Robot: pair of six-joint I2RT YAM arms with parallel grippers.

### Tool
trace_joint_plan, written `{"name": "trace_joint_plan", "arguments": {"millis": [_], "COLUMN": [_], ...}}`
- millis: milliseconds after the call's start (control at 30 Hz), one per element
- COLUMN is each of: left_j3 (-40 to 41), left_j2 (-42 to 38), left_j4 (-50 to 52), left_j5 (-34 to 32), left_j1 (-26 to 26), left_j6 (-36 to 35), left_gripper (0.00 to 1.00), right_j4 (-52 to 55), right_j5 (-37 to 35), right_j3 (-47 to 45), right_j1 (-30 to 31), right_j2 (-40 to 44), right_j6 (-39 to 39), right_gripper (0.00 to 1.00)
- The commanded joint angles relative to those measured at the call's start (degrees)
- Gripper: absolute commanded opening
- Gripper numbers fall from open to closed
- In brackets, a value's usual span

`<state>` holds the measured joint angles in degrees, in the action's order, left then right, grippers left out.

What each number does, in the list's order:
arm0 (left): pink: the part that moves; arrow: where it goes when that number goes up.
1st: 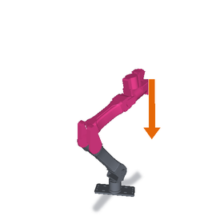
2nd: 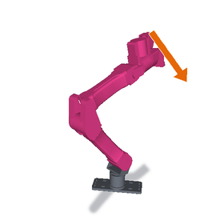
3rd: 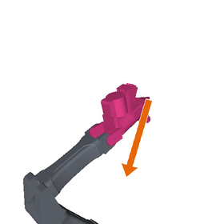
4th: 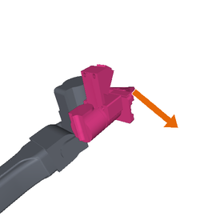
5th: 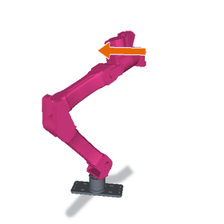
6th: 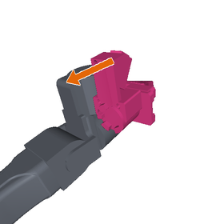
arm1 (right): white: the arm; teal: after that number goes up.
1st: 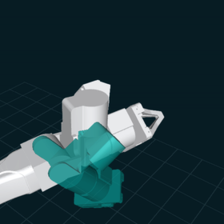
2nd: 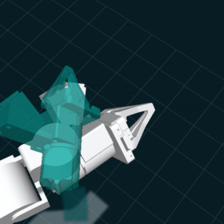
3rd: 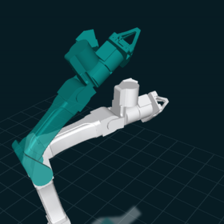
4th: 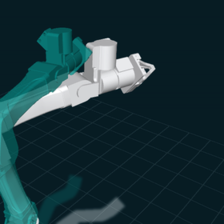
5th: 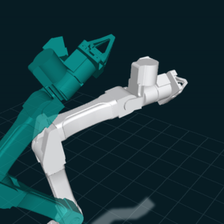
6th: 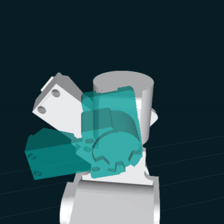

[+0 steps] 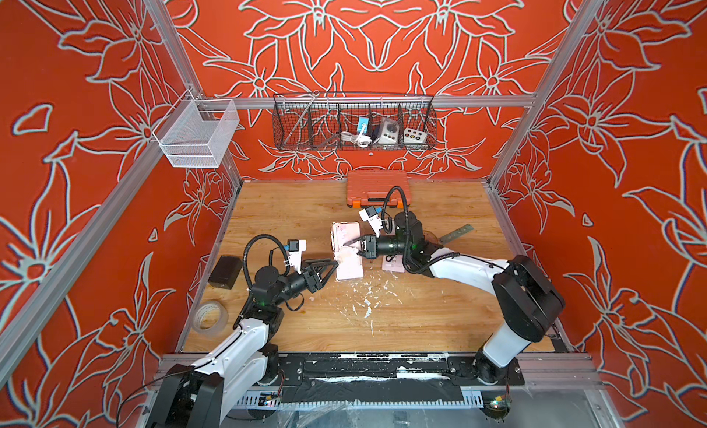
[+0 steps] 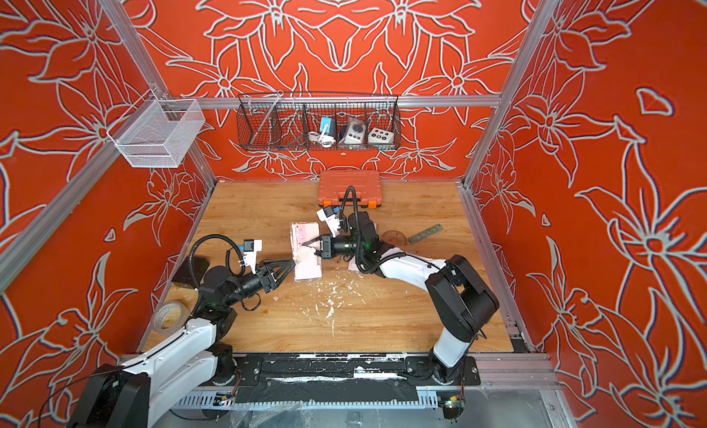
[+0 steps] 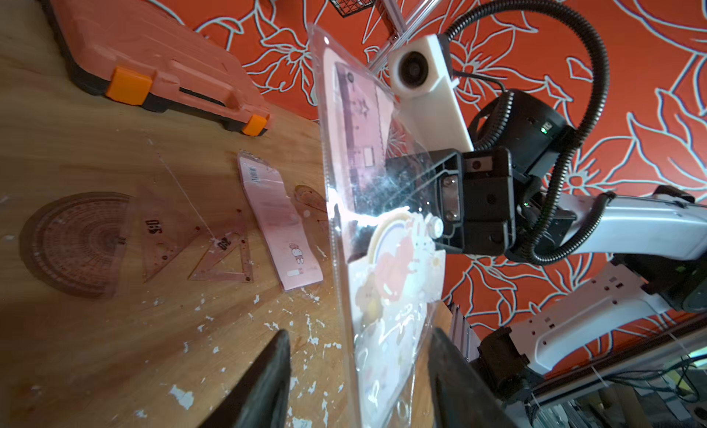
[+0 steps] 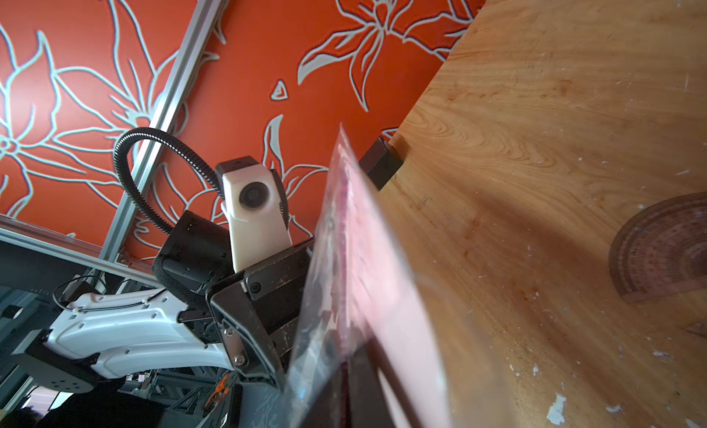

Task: Open the ruler set and take out the ruler
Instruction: Take out the ruler from the ruler set bag.

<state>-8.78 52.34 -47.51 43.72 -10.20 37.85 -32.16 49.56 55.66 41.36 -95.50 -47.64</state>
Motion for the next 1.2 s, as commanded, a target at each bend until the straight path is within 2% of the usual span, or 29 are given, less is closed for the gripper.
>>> {"name": "trace_joint_plan", "arguments": {"millis": [0,67,167,300,367,633,700,867,1000,1133,1167], "left_j3": [-0.92,-1.32,-1.5,-2.09,-2.3,-2.29,-2.07,-1.7,-1.8,-3.57,-5.16], "left_j2": [-0.84,-0.24,1.08,2.15,2.16,1.1,1.01,-0.6,-2.23,-4.66,-4.94], "left_j4": [-1.62,-0.99,-2.54,-3.03,-2.66,0.26,0.86,5.28,7.33,16.99,22.19], "left_j5": [0.68,0.13,0.22,0.22,0.07,-2.2,-3.84,-11.77,-16.22,-23.09,-26.32], "left_j1": [-1.6,-2.02,-2.02,-2.28,-2.45,-2.64,-2.6,-2.14,-1.0,1.82,2.23], "left_j6": [-3.18,-4.05,-4.24,-4.98,-5.28,-7.06,-7.22,-7.39,-6.47,-6.56,-7.22], "left_gripper": [0.54,0.52,0.4,0.1,0.0,0.0,0.0,0.0,0.0,0.0,0.0], "right_j4": [-2.05,-4.27,-4.83,-3.58,-0.81,8.3,13.96,23.97,26.43,25.78,26.4], "right_j5": [3.37,4.01,4.45,3.86,3.28,0.32,-1.31,-5.28,-6.15,-8.14,-8.54], "right_j3": [1.65,1.15,0.59,0.16,0.58,2.4,3.66,4.29,3.46,1.64,1.78], "right_j1": [-0.06,-0.03,-0.06,-0.02,0.02,-0.12,-0.47,-2.19,-3.51,-4.71,-4.8], "right_j2": [1.2,1.23,1.71,2.42,2.57,4.41,5.33,9.17,10.15,11.82,11.65], "right_j6": [-1.89,-3.59,-3.95,-2.71,-0.75,5.57,8.77,15.24,15.87,15.15,15.28], "right_gripper": [0.0,0.0,0.0,0.0,0.0,0.0,0.0,0.0,0.0,0.0,0.0]}}
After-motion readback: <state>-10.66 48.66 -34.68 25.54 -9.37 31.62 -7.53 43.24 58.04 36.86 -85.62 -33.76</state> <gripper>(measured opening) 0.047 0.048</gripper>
